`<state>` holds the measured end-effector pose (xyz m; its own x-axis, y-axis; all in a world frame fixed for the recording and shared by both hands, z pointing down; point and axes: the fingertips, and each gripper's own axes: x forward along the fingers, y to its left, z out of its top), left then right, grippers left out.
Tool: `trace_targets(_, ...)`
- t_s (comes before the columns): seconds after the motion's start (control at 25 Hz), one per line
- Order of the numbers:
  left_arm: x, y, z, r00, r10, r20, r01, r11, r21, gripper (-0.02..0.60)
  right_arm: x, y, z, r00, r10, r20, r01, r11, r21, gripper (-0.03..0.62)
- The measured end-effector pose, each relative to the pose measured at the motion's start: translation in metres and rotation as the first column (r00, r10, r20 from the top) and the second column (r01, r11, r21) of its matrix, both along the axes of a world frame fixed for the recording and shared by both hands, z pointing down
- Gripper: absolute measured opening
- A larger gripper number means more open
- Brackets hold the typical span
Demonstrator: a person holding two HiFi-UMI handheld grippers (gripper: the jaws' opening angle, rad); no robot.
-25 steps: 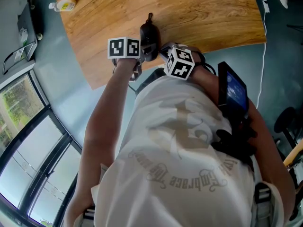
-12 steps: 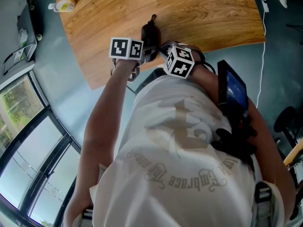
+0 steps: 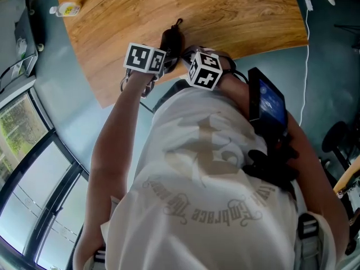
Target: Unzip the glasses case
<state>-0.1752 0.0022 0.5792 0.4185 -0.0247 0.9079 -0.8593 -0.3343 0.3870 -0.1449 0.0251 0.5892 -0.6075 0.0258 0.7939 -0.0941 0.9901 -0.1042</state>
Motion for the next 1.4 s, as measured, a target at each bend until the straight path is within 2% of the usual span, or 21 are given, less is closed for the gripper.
trace_targets(0.44,-0.001,0.011,0.001,0.99,0.14,0.033,-0.139,0.99,-0.021,0.288,0.002,-0.003,-0.001,1.0,0.02,0.007,-0.02,1.0,-0.01,0.006)
trace_targets(0.68,-0.001,0.013,0.0,0.985,0.167,0.032,-0.167,0.986,-0.025,0.29,0.003,-0.004,-0.001,1.0,0.02,0.008,-0.02,1.0,-0.007,0.006)
trace_targets(1.4,-0.01,0.029,0.0,0.933,0.355,0.064,-0.353,0.935,-0.045,0.288,0.011,-0.023,-0.001,0.999,0.043,0.007,-0.043,0.999,0.024,0.006)
